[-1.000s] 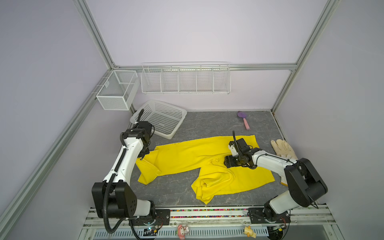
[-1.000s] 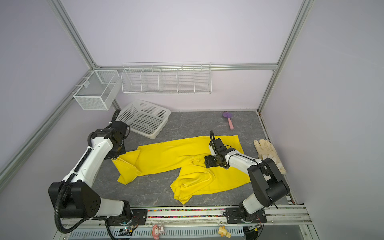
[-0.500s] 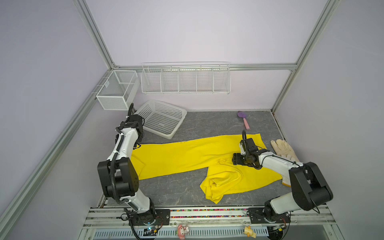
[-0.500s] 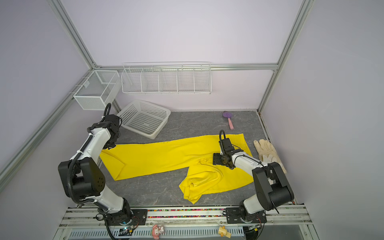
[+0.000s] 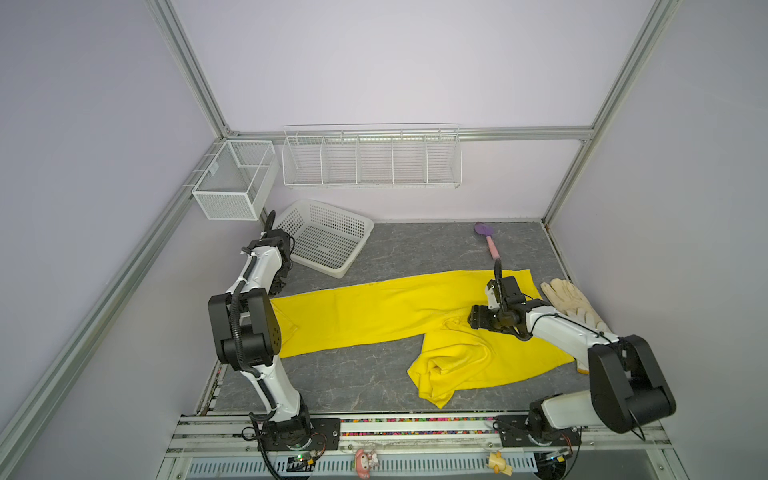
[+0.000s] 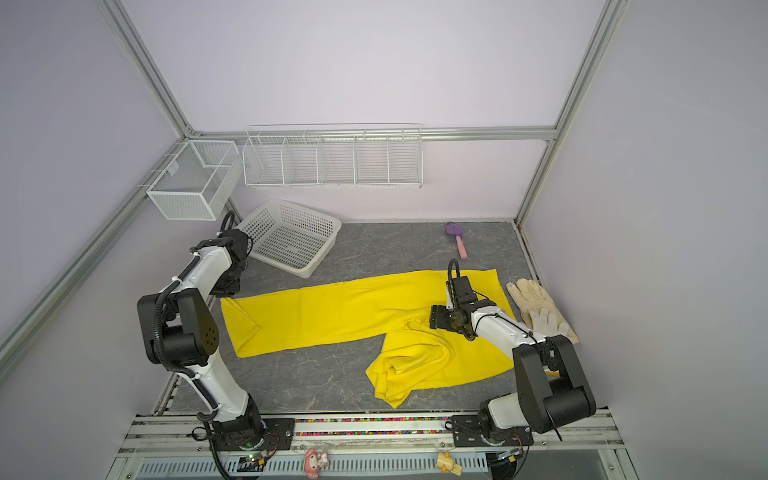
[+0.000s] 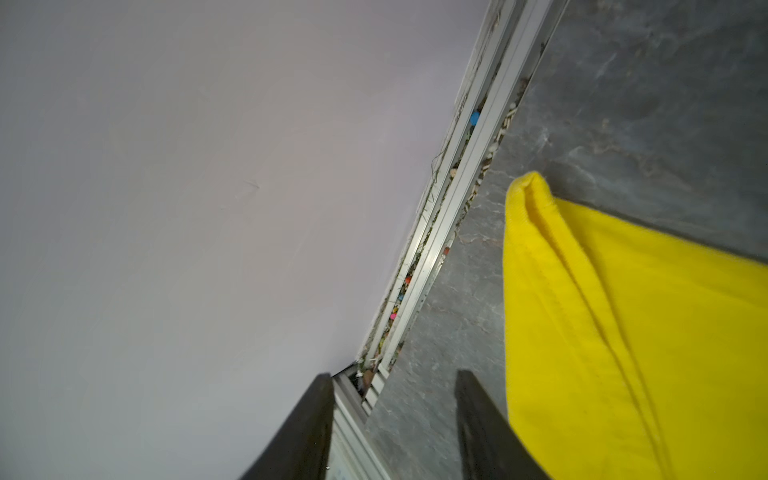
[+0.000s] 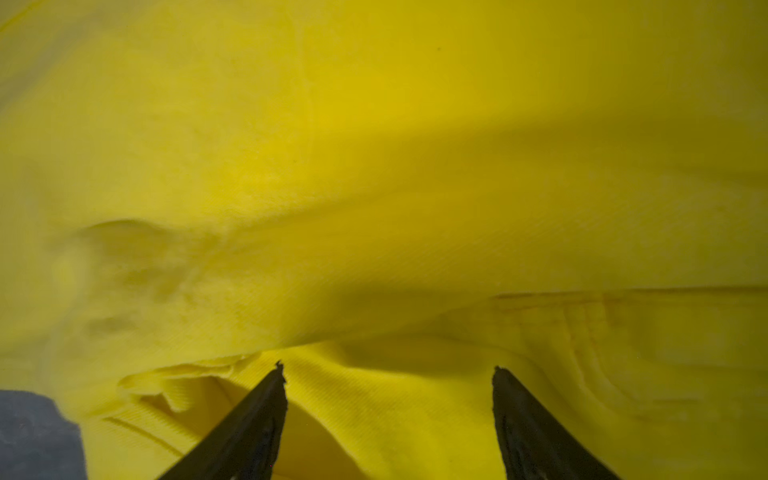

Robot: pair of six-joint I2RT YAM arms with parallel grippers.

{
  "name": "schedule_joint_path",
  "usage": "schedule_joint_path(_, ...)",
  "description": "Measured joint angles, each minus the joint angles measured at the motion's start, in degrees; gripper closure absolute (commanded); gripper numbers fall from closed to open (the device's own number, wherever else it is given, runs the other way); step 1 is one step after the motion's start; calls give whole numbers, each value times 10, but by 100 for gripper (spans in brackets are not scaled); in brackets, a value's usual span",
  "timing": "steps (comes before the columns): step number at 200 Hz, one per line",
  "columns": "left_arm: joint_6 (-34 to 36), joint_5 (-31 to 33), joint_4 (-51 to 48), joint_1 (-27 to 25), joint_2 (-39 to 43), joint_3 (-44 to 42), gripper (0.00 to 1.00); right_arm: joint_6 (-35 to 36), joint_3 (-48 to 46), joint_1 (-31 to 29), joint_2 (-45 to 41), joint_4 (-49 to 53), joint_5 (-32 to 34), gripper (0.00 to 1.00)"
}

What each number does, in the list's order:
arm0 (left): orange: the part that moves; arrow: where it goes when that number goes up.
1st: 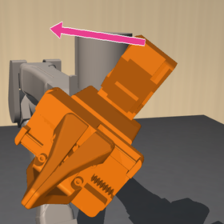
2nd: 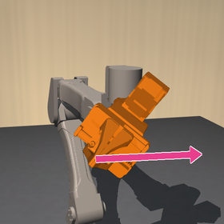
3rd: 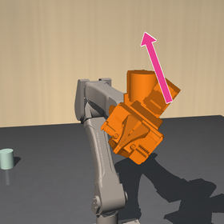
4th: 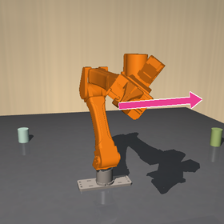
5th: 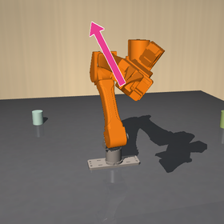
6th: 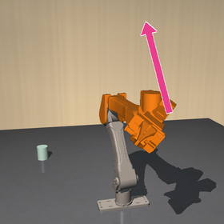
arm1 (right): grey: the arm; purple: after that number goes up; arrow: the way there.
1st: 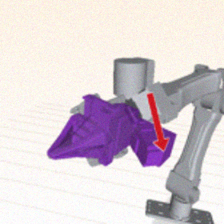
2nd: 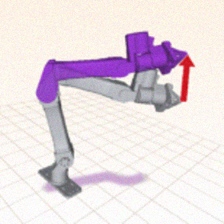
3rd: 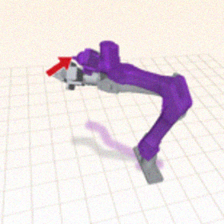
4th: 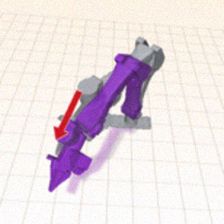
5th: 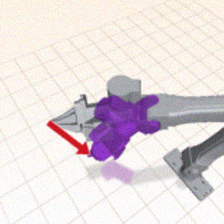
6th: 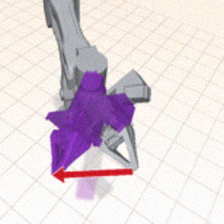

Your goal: Fold and stack the trousers

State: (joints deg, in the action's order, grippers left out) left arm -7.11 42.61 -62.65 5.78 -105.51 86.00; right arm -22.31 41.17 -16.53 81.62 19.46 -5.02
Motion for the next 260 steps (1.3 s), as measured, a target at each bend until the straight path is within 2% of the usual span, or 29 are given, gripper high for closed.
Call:
schedule_joint_path(26, -32, -106, -19, -1, 52, -11, 42, 0, 15, -5, 10, -3, -38, 21)
schedule_joint_path(32, -47, -144, -18, -4, 75, -26, 42, 0, 17, -8, 17, -6, -46, 21)
schedule_joint_path(55, -90, -222, -12, -29, 144, -96, 42, 0, 18, -26, 39, -12, -64, 21)
schedule_joint_path(79, -139, -273, 12, -67, 164, -178, 42, 0, 22, -47, 53, -20, -71, 21)
schedule_joint_path(100, -173, -296, 38, -77, 160, -248, 43, 0, 26, -57, 59, -26, -70, 21)
schedule_joint_path(138, -210, -300, 80, -77, 150, -306, 50, 0, 28, -64, 64, -31, -68, 21)
schedule_joint_path(212, -216, -220, 126, -61, 95, -294, 69, -2, 28, -64, 64, -31, -66, 22)
schedule_joint_path(224, -213, -213, 128, -54, 88, -290, 77, -2, 28, -64, 64, -31, -65, 22)
schedule_joint_path(246, -205, -200, 127, -43, 85, -286, 100, -2, 28, -65, 64, -31, -64, 22)
schedule_joint_path(260, -205, -191, 127, -31, 88, -286, 100, -3, 28, -65, 64, -31, -64, 22)
